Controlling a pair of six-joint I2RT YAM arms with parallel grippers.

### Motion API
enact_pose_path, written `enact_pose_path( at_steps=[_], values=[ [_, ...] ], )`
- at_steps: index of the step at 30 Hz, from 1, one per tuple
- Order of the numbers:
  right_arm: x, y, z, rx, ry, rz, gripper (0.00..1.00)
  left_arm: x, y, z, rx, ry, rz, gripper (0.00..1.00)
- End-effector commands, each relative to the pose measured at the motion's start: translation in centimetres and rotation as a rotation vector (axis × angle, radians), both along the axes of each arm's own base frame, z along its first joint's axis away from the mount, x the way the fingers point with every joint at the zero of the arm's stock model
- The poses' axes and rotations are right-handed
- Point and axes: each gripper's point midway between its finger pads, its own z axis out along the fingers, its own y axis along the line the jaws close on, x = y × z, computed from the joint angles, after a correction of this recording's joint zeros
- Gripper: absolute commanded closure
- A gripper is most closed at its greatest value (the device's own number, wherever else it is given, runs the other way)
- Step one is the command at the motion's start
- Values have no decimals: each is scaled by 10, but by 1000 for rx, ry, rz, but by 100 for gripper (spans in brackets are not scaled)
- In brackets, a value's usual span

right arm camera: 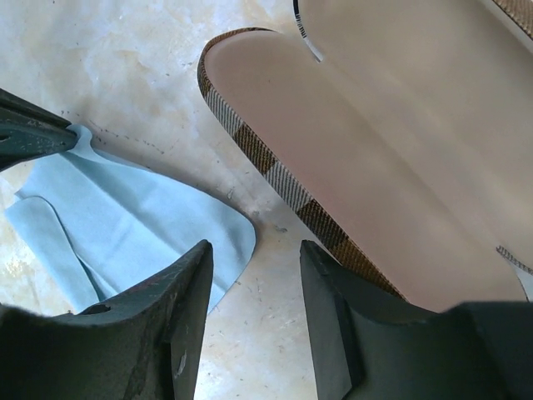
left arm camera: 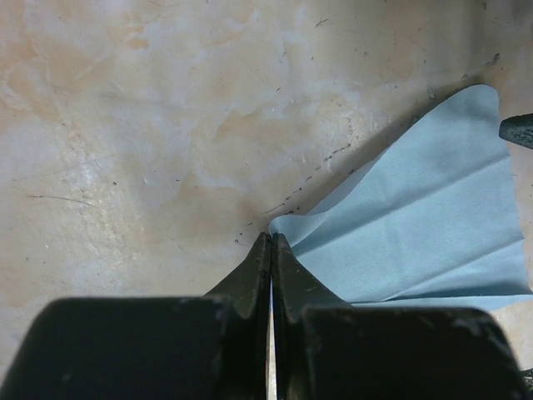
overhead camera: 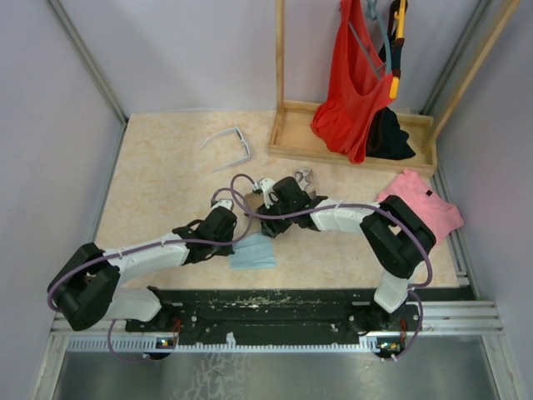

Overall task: Organize the sunglasses
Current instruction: Adjust the glasses cleaning cloth at the center of the board.

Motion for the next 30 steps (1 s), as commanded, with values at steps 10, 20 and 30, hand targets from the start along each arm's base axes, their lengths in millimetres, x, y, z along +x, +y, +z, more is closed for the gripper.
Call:
enact_pose_path(
  at_steps=[10,20,30],
  values=[
    [12,8,0,26,17,-34,51,-9,18,-10,74,44,53,99],
    [-2,13,-5,59,96,41,51,-9,17,-11,69,45,52,99],
    [-14,12,-14,46,159,80,56,-9,16,-10,64,42,45,99]
  ],
)
